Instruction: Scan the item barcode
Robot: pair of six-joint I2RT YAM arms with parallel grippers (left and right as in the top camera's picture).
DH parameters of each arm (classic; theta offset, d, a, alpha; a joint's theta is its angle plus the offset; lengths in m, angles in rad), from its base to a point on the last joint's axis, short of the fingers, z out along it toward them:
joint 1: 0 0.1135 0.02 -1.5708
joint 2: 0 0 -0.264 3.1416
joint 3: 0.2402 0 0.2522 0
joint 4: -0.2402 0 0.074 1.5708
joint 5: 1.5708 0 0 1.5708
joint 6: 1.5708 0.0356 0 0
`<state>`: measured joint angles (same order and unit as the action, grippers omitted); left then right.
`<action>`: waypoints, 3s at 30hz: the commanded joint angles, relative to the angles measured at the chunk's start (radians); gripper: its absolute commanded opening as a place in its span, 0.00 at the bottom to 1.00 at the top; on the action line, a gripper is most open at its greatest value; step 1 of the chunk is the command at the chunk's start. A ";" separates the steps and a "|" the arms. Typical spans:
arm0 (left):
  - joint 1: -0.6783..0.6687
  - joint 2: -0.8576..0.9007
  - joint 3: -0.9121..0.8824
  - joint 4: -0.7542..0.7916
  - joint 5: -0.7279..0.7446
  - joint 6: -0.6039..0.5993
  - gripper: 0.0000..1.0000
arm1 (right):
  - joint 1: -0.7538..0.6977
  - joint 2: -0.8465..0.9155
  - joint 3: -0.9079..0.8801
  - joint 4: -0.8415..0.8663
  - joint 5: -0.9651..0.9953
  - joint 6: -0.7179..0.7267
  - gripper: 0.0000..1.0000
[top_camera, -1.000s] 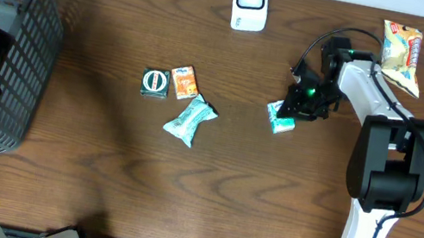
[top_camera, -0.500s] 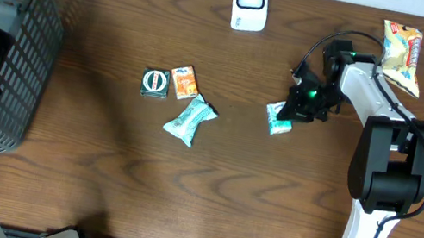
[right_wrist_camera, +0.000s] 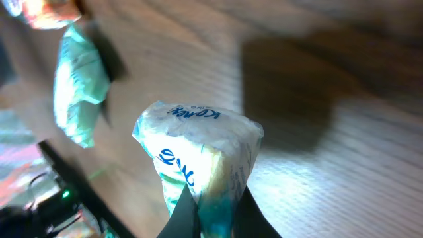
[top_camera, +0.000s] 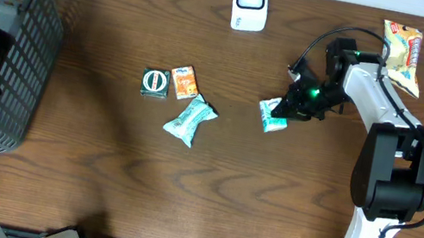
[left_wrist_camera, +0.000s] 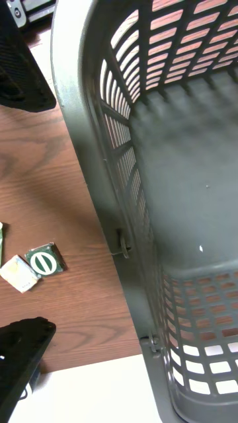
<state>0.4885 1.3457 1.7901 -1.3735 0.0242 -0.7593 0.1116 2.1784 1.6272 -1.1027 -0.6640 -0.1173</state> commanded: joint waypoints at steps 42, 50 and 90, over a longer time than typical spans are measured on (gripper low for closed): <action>0.004 0.000 0.003 -0.003 -0.006 -0.002 0.98 | -0.058 -0.026 -0.004 -0.089 -0.839 -0.318 0.01; 0.004 0.000 0.003 -0.003 -0.006 -0.002 0.98 | -0.058 -0.026 -0.004 -0.098 -0.840 -0.318 0.01; 0.004 0.000 0.003 -0.003 -0.006 -0.002 0.97 | -0.058 -0.026 -0.004 -0.090 -0.820 -0.333 0.01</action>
<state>0.4885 1.3457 1.7901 -1.3735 0.0242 -0.7593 0.0502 2.1784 1.6272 -1.1931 -1.4647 -0.4282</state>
